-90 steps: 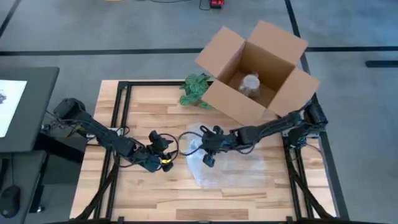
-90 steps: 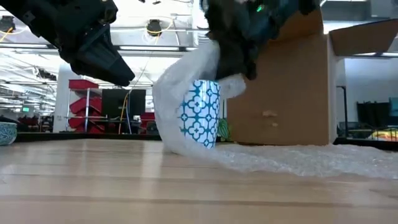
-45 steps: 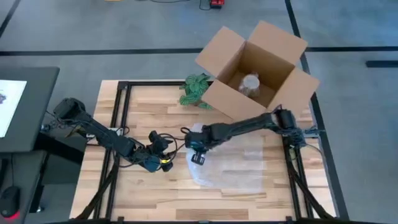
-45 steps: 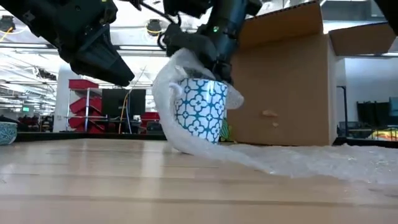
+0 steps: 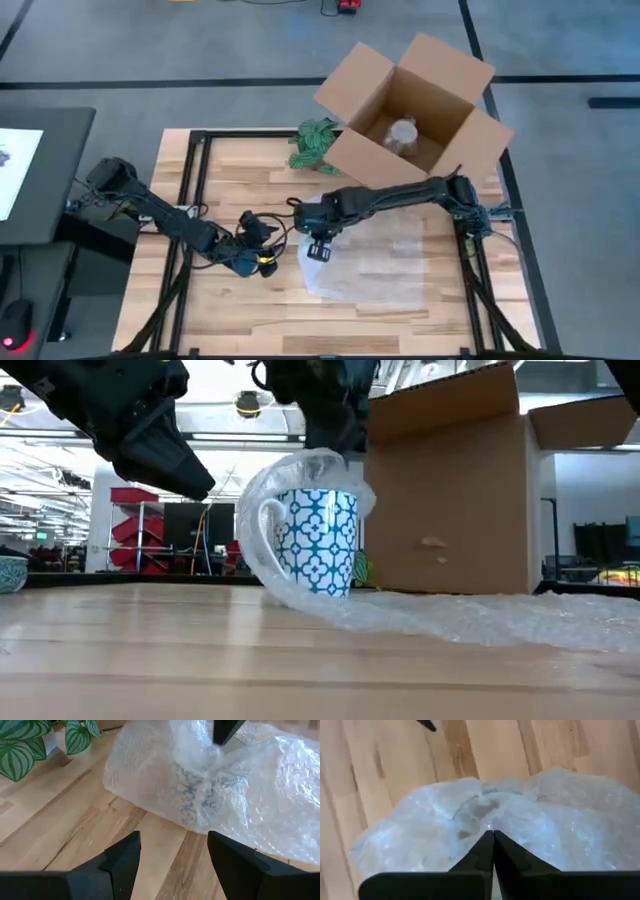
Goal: Wrap mug
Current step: Wrap the blue mug
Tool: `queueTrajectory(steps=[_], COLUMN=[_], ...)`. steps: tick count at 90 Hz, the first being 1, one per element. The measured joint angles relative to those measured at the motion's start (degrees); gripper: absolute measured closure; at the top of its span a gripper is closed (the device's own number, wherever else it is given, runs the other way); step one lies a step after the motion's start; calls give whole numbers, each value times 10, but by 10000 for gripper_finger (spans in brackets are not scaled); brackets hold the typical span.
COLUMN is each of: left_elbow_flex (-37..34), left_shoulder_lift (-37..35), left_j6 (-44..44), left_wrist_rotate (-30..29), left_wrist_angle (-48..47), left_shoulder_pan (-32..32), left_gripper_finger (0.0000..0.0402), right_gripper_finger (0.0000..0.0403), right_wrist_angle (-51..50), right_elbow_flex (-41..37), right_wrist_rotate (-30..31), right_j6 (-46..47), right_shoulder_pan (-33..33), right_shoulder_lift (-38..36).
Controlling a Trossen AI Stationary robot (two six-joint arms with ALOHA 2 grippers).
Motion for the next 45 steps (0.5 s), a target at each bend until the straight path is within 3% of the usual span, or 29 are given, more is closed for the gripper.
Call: queueTrajectory(steps=[11, 27, 45], left_elbow_flex=[0, 0, 0], left_shoulder_lift=[0, 0, 0], left_j6=[0, -1, -2], left_wrist_rotate=[0, 0, 1], left_wrist_angle=[0, 0, 0], left_shoulder_pan=[0, 0, 0], left_gripper_finger=[189, 189, 189], right_gripper_finger=[403, 403, 403], right_wrist_angle=[0, -4, -8], right_elbow_flex=[22, 22, 22], right_wrist_rotate=[10, 87, 83], right_j6=[-1, 23, 19], right_shoulder_pan=[6, 9, -1], right_shoulder_lift=[-2, 10, 67])
